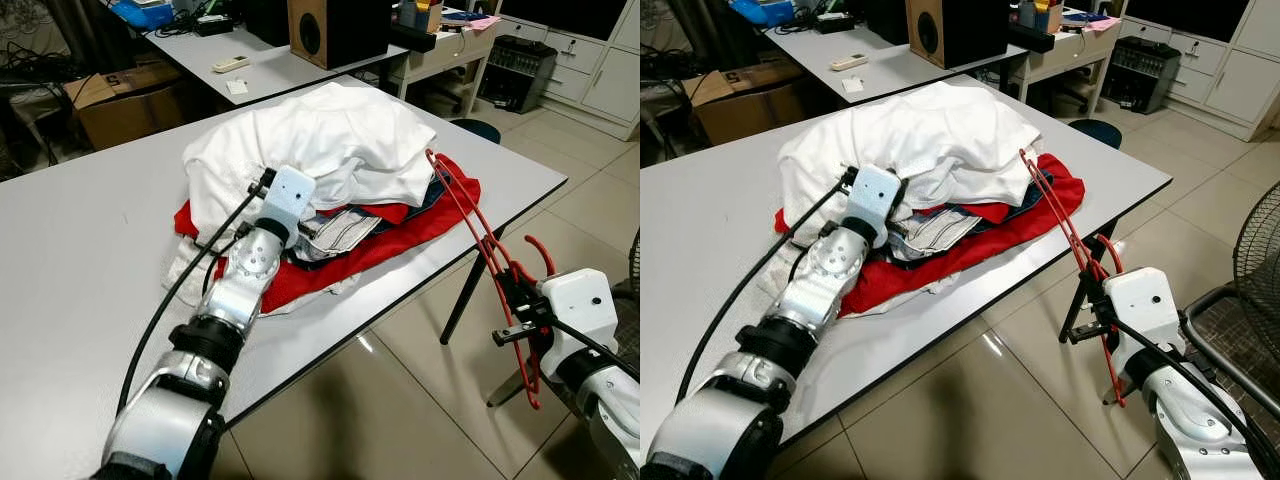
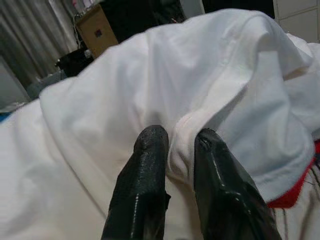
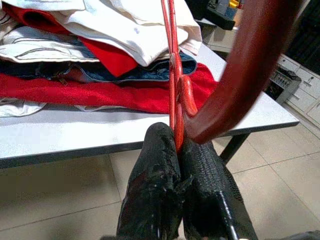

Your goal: Hang hanger

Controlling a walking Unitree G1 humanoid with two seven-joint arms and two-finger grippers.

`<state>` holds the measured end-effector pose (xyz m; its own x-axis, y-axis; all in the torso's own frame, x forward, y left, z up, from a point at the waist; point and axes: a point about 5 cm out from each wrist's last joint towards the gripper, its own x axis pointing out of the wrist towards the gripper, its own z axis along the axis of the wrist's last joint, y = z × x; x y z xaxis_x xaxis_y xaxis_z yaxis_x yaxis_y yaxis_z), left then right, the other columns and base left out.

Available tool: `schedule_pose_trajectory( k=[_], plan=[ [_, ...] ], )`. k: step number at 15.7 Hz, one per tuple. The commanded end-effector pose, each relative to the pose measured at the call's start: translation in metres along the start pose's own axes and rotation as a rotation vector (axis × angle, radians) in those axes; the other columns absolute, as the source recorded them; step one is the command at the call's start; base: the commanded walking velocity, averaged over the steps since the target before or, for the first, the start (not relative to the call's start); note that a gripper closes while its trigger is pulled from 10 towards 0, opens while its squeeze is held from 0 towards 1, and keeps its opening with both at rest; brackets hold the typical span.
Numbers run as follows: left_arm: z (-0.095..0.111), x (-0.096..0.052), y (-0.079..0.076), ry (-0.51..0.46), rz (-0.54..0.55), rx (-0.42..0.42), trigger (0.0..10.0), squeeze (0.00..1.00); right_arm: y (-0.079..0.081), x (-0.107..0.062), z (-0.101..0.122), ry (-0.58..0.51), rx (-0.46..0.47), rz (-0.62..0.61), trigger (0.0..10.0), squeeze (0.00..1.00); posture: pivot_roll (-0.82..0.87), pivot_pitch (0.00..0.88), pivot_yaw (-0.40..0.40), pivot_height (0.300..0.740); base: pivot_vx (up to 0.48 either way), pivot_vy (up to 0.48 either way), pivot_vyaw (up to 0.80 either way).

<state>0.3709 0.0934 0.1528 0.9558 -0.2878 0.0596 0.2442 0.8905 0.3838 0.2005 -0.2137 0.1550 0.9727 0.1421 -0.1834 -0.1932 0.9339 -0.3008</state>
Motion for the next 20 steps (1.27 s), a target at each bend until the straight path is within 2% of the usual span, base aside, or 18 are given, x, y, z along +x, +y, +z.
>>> schedule_pose_trajectory(
  k=[1,8,11,13,14,15,16,17,19,20],
  plan=[
    [0.002,0.003,0.005,0.004,0.014,0.013,0.0,0.00,0.001,-0.002,0.007,-0.033,-0.019,0.007,10.0,0.00,-0.24,0.000,0.062,0.740,0.000,0.000,0.00],
    [0.010,0.006,0.018,-0.028,0.019,-0.008,0.0,0.00,0.003,0.002,0.007,-0.036,-0.018,0.010,10.0,0.00,-0.23,0.000,0.055,0.740,0.000,0.000,0.00],
    [0.024,0.010,0.033,-0.072,0.026,-0.011,0.0,0.00,0.002,0.003,0.007,-0.038,-0.018,0.005,10.0,0.00,-0.23,0.000,0.057,0.740,0.000,0.000,0.00],
    [0.042,0.015,0.042,-0.116,-0.004,-0.010,0.0,0.00,0.002,0.003,0.007,-0.039,-0.018,0.002,10.0,0.00,-0.23,0.000,0.057,0.740,0.000,0.000,0.00],
    [0.061,0.022,0.055,-0.153,-0.013,-0.029,0.0,0.00,0.001,0.003,0.007,-0.039,-0.019,0.000,10.0,0.00,-0.23,0.000,0.057,0.740,0.000,0.000,0.00],
    [0.067,0.024,0.061,-0.161,0.000,-0.026,0.0,0.00,0.001,0.004,0.007,-0.039,-0.019,0.000,10.0,0.00,-0.23,0.000,0.058,0.740,0.000,0.000,0.00],
    [0.077,0.031,0.077,-0.155,0.045,0.006,0.0,0.00,0.001,0.005,0.008,-0.042,-0.018,0.000,10.0,0.00,-0.23,0.000,0.058,0.740,0.000,0.000,0.00],
    [0.077,0.033,0.082,-0.139,0.067,0.026,0.0,0.00,0.002,0.005,0.007,-0.042,-0.018,0.000,10.0,0.00,-0.23,0.000,0.060,0.740,0.000,0.000,0.00],
    [0.067,0.034,0.101,-0.046,0.158,0.114,0.0,0.00,0.003,0.005,0.007,-0.040,-0.020,0.000,10.0,0.00,-0.23,0.000,0.065,0.740,0.000,0.000,0.00],
    [0.062,0.033,0.103,-0.014,0.165,0.122,0.0,0.00,0.003,0.005,0.006,-0.038,-0.020,-0.002,10.0,0.00,-0.23,0.000,0.065,0.740,0.000,0.000,0.00]
  ],
)
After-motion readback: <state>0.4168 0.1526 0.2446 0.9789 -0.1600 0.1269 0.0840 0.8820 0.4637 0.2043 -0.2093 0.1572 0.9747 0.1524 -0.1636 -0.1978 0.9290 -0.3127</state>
